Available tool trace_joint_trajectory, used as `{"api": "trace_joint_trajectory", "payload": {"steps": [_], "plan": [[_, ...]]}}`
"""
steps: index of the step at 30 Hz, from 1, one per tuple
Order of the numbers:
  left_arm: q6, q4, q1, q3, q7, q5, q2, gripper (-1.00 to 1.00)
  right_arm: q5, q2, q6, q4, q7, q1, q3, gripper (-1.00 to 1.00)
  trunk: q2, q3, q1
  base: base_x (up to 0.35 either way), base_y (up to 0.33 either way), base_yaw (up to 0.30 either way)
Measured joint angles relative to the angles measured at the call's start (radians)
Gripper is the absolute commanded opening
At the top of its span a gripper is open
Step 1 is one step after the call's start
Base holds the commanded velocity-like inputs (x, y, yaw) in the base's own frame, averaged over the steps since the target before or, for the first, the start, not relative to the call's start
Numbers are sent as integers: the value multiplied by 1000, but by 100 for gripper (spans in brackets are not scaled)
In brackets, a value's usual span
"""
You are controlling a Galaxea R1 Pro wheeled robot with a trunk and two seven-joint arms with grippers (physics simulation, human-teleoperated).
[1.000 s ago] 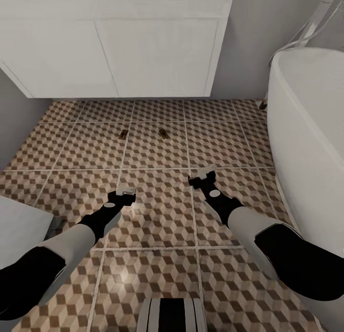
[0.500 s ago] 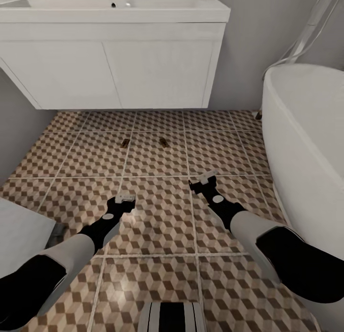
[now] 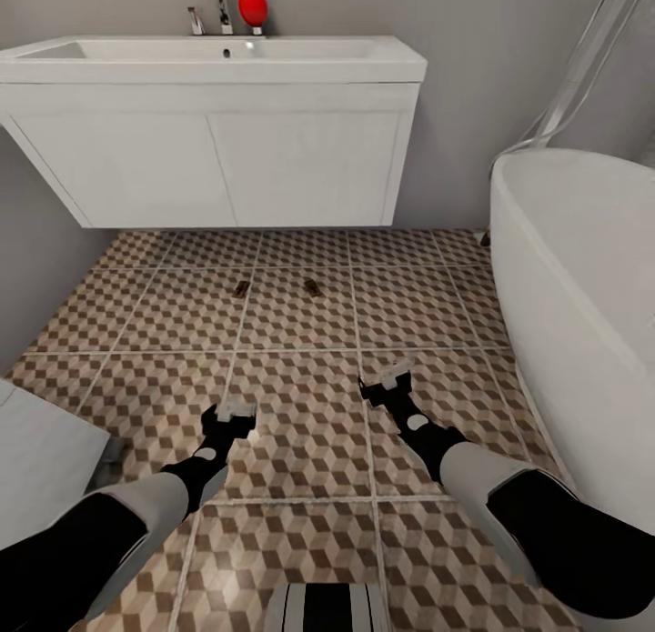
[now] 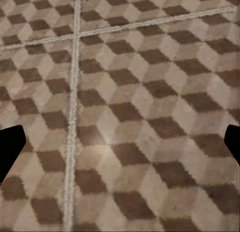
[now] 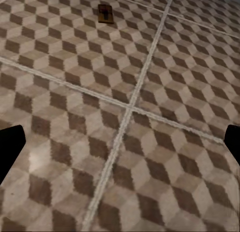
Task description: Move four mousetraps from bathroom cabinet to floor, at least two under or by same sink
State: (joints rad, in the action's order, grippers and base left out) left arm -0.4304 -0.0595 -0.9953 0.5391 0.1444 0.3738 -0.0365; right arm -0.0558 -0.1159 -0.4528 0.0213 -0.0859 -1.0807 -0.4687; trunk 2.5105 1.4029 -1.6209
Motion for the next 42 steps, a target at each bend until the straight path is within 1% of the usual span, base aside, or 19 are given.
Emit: {"api": "trace_joint_trajectory", "payload": {"steps": [1,2,3,7,8,12,15,17,22,26,29,30,31,34,36,39,40,42], "plan": [[-3,-3,4,0,0,0,-1,100,0,0,-5,0,-1,7,0,100,0,-4,0,0,0,0],[-15,-11,26,-1,0,0,-3,100,1,1,-30,0,-3,45,-1,100,-1,-8,1,0,0,0],[-22,-12,37,0,1,0,-3,100,1,1,-40,0,-3,64,0,100,-1,-12,1,0,0,0],[-60,-14,64,0,1,1,-4,100,1,1,-61,0,-4,104,0,100,-2,-27,3,0,0,0],[-79,-15,82,0,1,2,-4,100,2,1,-70,0,-4,130,0,100,-2,-31,4,0,0,0],[-90,-15,105,0,1,2,-3,100,2,2,-88,0,-5,153,0,100,-3,-46,5,0,0,0],[-103,-15,124,0,2,2,1,100,1,12,-107,0,-7,172,1,100,-3,-58,7,0,0,0],[-136,-16,140,-1,3,3,12,100,1,19,-115,0,-9,196,0,100,-4,-66,8,0,0,0],[-194,-16,158,-1,4,4,23,100,1,25,-120,0,-9,222,1,100,-5,-85,10,0,0,0],[-214,-16,176,-1,3,4,26,100,1,34,-123,0,-10,245,1,100,-6,-101,12,0,0,0],[-223,-16,188,-1,3,4,27,100,1,49,-128,0,-19,265,1,100,-7,-112,13,0,0,0],[-233,-17,191,-1,4,4,28,100,1,54,-131,0,-23,274,1,100,-7,-116,14,0,0,0],[-258,-17,196,-1,5,4,29,100,1,59,-139,0,-28,290,1,100,-7,-120,14,0,0,0],[-283,-18,210,-1,6,4,29,100,1,62,-155,0,-31,309,0,100,-8,-132,15,0,0,0],[-295,-19,229,-1,7,4,30,100,0,67,-176,-1,-33,323,0,100,-8,-139,16,0,0,0],[-300,-19,252,-2,6,5,43,100,0,70,-190,-1,-34,341,0,100,-9,-151,18,0,0,0],[-302,-19,278,-5,5,8,59,100,0,70,-197,-1,-35,361,0,100,-9,-155,18,0,0,0],[-303,-19,300,-2,3,6,71,100,-1,70,-201,-1,-35,375,0,100,-10,-162,19,0,0,0]]}}
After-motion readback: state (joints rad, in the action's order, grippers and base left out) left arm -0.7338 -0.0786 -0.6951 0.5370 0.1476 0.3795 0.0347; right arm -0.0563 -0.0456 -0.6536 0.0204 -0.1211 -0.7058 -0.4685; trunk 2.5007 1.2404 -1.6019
